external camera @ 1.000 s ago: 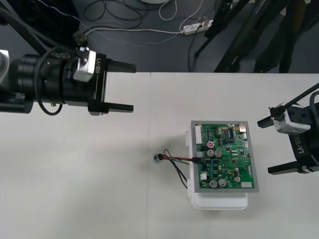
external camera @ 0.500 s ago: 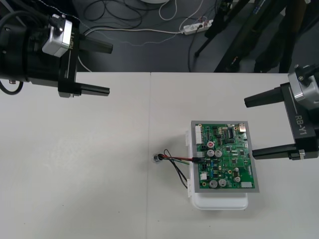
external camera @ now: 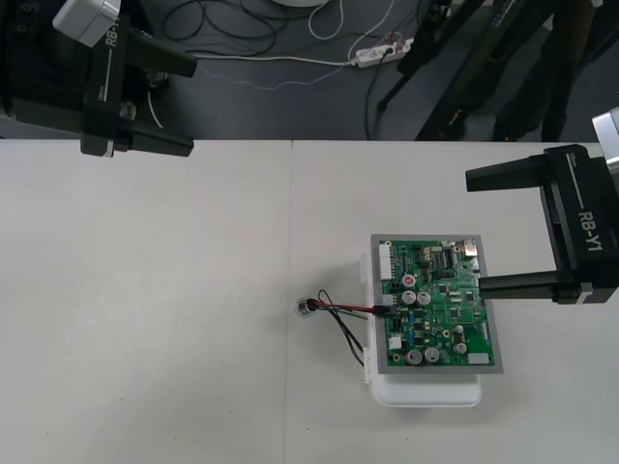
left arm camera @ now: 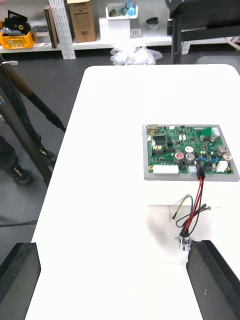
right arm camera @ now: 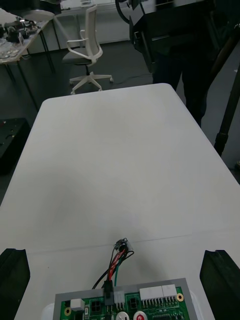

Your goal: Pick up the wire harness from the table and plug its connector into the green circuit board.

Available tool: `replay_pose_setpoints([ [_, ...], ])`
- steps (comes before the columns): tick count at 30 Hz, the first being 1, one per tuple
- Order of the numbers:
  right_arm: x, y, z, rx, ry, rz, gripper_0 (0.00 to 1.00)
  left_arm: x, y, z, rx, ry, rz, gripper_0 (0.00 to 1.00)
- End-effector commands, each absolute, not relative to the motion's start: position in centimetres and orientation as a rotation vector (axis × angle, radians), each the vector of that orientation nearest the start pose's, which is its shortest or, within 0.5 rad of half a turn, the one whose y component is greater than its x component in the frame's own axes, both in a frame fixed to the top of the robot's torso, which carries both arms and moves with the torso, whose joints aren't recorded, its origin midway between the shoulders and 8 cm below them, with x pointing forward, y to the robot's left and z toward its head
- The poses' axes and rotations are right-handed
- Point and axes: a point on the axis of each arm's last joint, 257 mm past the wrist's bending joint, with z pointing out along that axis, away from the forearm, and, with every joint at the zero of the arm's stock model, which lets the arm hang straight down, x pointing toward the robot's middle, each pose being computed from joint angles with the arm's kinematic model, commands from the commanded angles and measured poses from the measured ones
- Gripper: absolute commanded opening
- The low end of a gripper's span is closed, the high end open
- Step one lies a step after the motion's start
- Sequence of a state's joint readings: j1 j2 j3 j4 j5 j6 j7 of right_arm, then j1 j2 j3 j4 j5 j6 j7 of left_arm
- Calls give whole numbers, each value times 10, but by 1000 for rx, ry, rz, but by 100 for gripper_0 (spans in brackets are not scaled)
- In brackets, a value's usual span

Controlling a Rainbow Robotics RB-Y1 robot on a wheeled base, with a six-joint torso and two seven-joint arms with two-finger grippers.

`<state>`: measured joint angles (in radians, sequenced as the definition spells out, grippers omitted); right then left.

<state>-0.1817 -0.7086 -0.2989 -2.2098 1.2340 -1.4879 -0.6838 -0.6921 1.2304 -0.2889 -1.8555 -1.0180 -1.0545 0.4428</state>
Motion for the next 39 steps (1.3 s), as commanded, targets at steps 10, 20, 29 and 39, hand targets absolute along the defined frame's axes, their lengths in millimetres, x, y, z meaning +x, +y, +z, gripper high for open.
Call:
replay_pose_setpoints([
  [10,299,-130,-28,-1506,1292,701,100,416,114,41,1595,1242,-413,86],
  [20,302,-132,-37,-1533,1317,671,100,415,115,30,1591,1254,-433,87],
  [29,303,-135,-40,-1539,1330,657,100,415,115,30,1591,1254,-433,87],
  [39,303,-135,-40,-1539,1330,657,100,415,115,30,1591,1254,-433,86],
])
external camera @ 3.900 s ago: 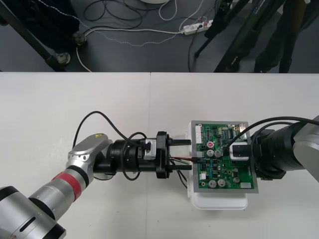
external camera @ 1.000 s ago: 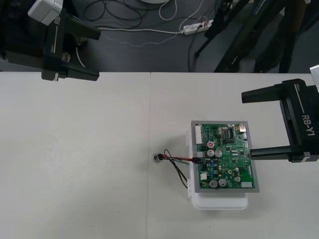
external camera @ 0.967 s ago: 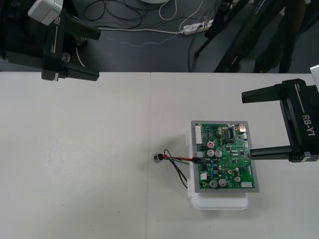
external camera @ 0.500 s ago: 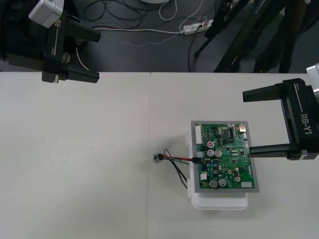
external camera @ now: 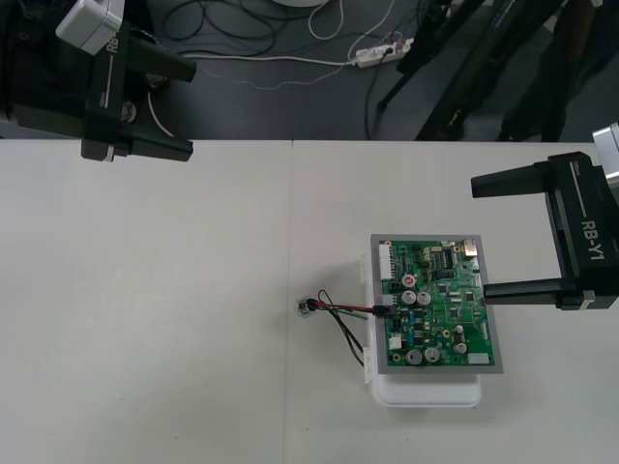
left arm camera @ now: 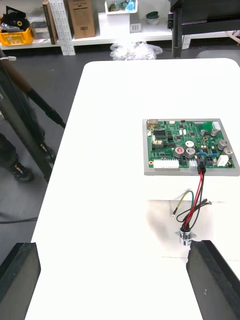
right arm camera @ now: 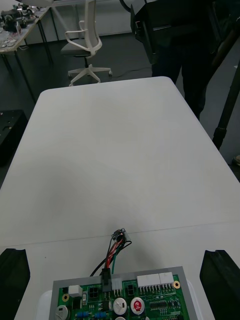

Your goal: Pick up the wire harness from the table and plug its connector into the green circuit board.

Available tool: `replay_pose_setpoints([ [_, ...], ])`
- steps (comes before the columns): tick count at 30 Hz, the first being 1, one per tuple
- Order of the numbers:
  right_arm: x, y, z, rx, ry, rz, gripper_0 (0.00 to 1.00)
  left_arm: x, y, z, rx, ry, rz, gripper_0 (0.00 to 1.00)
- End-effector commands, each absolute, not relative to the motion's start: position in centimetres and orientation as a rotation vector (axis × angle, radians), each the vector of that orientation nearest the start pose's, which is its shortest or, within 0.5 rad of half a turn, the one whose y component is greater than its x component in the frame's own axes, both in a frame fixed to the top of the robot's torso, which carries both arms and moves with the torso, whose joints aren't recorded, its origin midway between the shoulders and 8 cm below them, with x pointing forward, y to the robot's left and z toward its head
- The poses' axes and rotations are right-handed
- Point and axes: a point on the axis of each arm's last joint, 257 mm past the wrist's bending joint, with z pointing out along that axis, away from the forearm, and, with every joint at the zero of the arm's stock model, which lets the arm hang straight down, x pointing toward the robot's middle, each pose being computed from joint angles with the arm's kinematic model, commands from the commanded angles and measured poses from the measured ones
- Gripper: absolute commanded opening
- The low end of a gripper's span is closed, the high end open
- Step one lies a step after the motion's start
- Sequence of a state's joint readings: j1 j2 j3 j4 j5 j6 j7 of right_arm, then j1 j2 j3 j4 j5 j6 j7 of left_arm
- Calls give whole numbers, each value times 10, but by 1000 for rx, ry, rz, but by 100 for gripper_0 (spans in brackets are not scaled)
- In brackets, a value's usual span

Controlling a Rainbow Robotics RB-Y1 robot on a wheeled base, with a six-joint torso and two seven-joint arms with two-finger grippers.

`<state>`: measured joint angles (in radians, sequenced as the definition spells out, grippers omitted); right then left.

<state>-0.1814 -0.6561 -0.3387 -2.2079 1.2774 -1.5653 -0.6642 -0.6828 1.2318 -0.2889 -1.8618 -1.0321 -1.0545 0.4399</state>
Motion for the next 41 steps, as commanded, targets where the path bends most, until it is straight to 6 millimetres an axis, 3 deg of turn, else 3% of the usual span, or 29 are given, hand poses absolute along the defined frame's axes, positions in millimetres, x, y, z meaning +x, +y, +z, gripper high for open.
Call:
replay_pose_setpoints([
  [1,303,-135,-40,-1539,1330,657,100,415,115,30,1591,1254,-433,86],
  [41,303,-135,-40,-1539,1330,657,100,415,115,30,1591,1254,-433,87],
])
